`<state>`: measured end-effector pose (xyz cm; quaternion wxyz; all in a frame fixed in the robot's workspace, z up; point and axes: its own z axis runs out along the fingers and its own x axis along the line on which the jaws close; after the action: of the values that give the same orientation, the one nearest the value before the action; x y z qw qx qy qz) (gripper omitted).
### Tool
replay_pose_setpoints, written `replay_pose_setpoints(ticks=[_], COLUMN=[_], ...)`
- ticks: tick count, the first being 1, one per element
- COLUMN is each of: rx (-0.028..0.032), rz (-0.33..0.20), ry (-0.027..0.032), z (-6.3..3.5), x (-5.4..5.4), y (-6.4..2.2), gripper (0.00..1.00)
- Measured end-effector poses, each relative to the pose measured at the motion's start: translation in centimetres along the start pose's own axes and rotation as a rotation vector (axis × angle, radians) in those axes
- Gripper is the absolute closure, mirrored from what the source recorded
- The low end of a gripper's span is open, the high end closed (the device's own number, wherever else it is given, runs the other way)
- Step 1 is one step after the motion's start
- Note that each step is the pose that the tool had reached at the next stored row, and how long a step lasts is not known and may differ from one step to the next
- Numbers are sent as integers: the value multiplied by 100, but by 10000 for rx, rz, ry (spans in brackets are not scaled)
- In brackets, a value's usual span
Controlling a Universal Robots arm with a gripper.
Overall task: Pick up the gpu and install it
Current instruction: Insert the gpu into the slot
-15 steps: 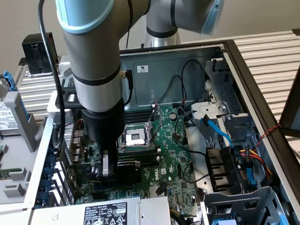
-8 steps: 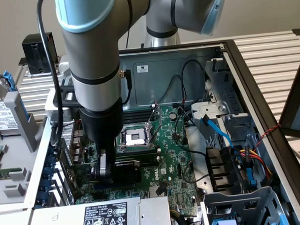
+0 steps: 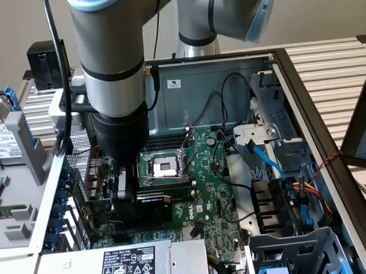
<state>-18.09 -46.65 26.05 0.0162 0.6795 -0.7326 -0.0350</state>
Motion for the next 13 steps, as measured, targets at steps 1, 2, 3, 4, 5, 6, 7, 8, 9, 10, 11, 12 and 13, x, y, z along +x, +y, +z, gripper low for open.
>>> replay_pose_setpoints(ticks=[1, 2, 3, 4, 5, 6, 7, 8, 9, 10, 11, 12, 13], rx=[0, 1, 1, 1, 1, 2, 2, 2, 3, 3, 5, 4, 4], rz=[0, 1, 1, 2, 1, 2, 2, 2, 3, 4, 3, 3, 4], ry=[7, 12, 14, 17, 18, 19, 22, 25, 30, 30, 23, 23, 23], z=[-45, -91, -137, -180, -227, -271, -319, -364, -397, -402, -402, -402, -402], x=[-1, -2, -3, -4, -5, -6, -7, -8, -9, -9, -9, -9, -9], y=[4, 8, 12, 16, 20, 25, 30, 34, 39, 42, 41, 42, 41], gripper=[46, 46, 46, 46, 46, 46, 46, 46, 46, 46, 46, 46, 46])
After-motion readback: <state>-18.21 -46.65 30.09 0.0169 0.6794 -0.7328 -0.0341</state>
